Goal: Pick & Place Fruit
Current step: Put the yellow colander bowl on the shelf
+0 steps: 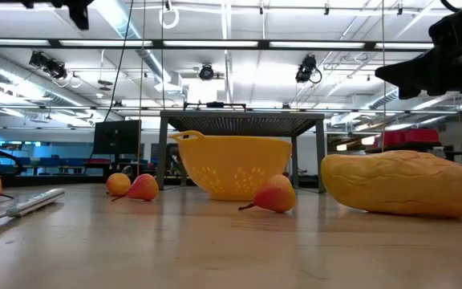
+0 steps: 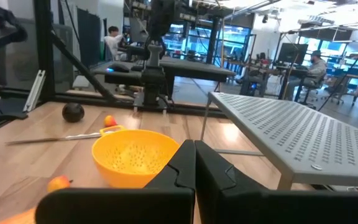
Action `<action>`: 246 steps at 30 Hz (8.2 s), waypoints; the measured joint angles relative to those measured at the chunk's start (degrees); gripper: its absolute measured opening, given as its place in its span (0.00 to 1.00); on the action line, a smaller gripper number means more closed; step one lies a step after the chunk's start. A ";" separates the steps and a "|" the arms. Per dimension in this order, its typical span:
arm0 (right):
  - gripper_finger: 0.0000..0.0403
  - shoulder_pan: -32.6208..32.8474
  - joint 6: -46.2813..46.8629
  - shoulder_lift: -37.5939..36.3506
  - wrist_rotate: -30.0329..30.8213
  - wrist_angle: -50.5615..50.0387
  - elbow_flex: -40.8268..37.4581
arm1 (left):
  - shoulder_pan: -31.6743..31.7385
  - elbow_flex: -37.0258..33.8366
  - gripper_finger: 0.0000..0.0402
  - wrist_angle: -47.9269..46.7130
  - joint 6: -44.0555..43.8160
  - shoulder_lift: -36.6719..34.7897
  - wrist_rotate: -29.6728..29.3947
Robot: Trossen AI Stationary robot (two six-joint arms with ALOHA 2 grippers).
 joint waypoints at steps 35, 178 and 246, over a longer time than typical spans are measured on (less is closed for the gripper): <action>0.00 -0.10 8.61 14.43 6.10 7.70 16.83 | 0.00 14.47 0.05 -0.10 4.29 16.66 0.45; 0.16 -1.27 67.12 90.12 -1.52 29.23 28.98 | 0.00 14.49 0.05 -0.21 2.54 16.55 -0.84; 0.02 -1.37 74.09 89.44 0.11 55.51 28.98 | 0.02 14.49 0.05 -0.21 2.96 16.57 -1.04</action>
